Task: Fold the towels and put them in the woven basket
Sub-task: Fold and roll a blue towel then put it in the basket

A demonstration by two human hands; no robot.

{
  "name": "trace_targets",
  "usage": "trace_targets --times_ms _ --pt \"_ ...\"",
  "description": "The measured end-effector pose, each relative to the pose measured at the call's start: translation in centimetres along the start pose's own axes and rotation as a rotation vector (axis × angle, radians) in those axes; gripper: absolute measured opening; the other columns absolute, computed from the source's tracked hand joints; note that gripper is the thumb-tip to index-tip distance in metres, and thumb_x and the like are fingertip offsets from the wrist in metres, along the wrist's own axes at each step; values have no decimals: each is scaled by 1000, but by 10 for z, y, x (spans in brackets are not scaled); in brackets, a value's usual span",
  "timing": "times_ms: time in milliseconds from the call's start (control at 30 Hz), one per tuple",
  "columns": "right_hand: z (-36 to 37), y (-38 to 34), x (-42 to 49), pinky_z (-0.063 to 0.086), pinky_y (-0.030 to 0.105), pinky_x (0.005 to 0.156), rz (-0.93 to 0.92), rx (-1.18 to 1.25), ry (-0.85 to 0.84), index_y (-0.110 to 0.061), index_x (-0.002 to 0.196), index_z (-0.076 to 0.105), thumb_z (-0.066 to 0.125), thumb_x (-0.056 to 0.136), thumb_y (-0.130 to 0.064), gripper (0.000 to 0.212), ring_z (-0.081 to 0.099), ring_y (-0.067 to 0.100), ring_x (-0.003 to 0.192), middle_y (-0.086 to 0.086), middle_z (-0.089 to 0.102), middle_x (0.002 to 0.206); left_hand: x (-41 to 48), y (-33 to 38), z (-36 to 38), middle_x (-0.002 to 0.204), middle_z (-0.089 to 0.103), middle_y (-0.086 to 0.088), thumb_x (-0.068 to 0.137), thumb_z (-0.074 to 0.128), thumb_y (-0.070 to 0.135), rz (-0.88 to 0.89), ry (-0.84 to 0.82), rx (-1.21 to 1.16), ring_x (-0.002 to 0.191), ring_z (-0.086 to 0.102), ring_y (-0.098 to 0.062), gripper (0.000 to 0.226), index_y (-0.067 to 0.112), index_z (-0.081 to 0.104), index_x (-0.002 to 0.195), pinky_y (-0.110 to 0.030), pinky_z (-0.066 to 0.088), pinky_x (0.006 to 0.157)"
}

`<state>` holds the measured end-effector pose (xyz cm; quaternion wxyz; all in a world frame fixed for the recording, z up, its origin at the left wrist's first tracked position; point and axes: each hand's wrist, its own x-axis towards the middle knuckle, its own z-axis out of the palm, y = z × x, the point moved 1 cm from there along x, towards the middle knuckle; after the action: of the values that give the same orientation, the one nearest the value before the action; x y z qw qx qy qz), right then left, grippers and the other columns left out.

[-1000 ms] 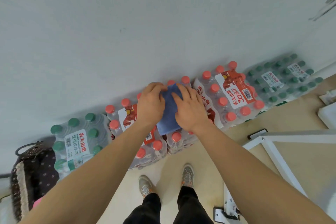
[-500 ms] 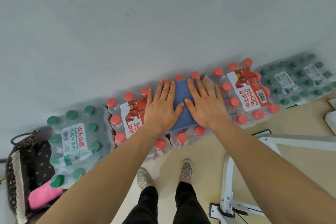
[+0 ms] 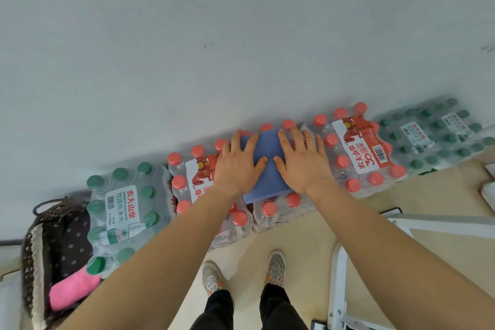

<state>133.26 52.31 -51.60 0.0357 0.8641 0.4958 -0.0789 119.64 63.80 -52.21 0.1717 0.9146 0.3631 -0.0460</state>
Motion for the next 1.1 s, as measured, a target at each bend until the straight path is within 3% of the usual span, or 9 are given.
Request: trace_targets --times_ms 133,333,400,567,633,733,900,1000,1100 --pt "-7 -7 -19 41 48 105 -74 26 156 -11 134 55 59 88 -35 52 49 35 126 14 49 141 9 -10 -21 133 50 -17 95 51 30 -112 28 -290 120 48 -38 47 14 44 139 -43 39 102" --pt "3 -28 -55 49 44 90 -161 108 170 -15 124 60 57 84 -31 43 57 29 111 6 58 125 14 -16 -45 106 67 -10 80 68 29 -288 -154 -451 93 62 -27 42 11 61 117 -36 52 78" --pt "4 -37 -64 50 44 90 -169 160 200 -13 125 61 50 85 -36 47 59 29 110 7 59 124 12 -17 -49 81 65 -9 80 68 26 -305 -182 -520 71 57 -23 26 6 68 96 -34 48 64" --pt "0 -76 -70 47 41 97 -73 232 143 -9 133 53 54 80 -59 73 55 25 111 7 59 124 6 -17 -51 70 64 -12 82 69 22 -449 -182 -726 64 60 -23 22 2 63 76 -32 57 57" --pt "0 -87 -68 48 42 93 4 212 100 -10 135 50 66 78 -49 71 56 27 110 8 59 122 3 -15 -50 64 57 -9 84 67 17 -478 -185 -758 58 57 -21 23 6 54 68 -24 52 46" --pt "-7 -87 -65 51 45 77 43 168 127 -14 124 59 79 71 -19 58 63 29 94 7 65 109 1 -20 -46 70 58 -12 81 67 15 -471 -157 -748 64 60 -27 17 7 53 78 -37 60 60" --pt "-10 -60 -62 52 40 65 -154 110 235 -17 102 70 84 60 -12 45 65 26 69 1 68 80 -24 -21 -44 107 55 0 87 60 21 -151 70 -453 90 56 -20 31 16 54 116 -33 48 72" --pt "-5 -34 -64 53 41 72 -261 110 237 -19 106 69 82 65 -12 43 67 25 78 -1 71 90 -47 -17 -38 114 62 3 83 56 35 386 279 -78 99 60 -21 31 22 65 109 -37 50 78" --pt "-5 -11 -70 57 40 71 -330 161 174 -19 114 67 83 64 -12 53 68 24 88 -1 71 105 -59 -16 -24 114 66 4 73 66 43 621 171 91 104 62 -20 45 20 66 112 -37 49 89"
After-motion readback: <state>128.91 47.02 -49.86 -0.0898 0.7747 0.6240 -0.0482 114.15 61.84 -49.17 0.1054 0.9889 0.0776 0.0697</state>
